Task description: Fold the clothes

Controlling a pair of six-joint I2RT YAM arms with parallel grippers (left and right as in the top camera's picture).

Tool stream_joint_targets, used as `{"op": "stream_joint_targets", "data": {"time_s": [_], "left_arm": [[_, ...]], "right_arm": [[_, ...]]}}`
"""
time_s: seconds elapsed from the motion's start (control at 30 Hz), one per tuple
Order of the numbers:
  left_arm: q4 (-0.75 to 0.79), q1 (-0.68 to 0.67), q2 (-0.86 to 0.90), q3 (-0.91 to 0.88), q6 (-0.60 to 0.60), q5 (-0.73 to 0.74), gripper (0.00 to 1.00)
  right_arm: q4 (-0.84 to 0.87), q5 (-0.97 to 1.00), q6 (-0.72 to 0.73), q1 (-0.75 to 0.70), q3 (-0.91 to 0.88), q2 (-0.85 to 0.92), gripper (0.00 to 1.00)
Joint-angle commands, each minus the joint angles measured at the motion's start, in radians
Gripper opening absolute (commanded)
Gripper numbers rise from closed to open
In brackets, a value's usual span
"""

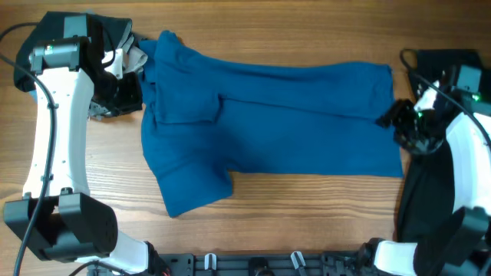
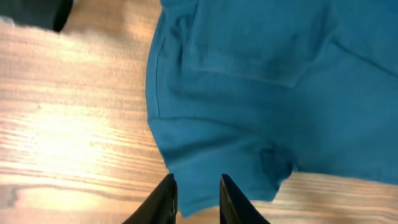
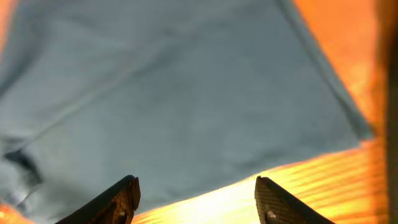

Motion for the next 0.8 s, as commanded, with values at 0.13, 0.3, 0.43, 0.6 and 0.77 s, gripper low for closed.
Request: {"op": "stream_joint_targets", "data": {"time_s": [0.13, 0.3, 0.43, 0.6, 0.77], "left_arm": [[-0.061, 0.005, -0.136, -0.009, -0.11, -0.097, 0.31], [-0.053, 0.008, -0.134, -0.061, -0.12, -0.039, 0.37], [0.005, 0.008, -0.134, -0.177, -0.134, -0.011, 0.4], [0.058, 0.008, -0.134, -0.251, -0.134, -0.008, 0.46], [0.056, 0.008, -0.134, -0.253, -0.15, -0.008, 0.51]], "right_arm": [[0.072, 0.108, -0.014, -0.215, -0.21, 0.122, 0.6], [0.137, 0.073, -0.04, -0.218, -0.244, 0.13, 0.67], [0.265, 0.075, 0.026, -0.218, -0.323, 0.13, 0.73], [0.362, 0.042, 0.038, -0.217, -0.357, 0.13, 0.44], [0.246, 0.042, 0.029, -0.217, -0.293, 0.122, 0.1]]}}
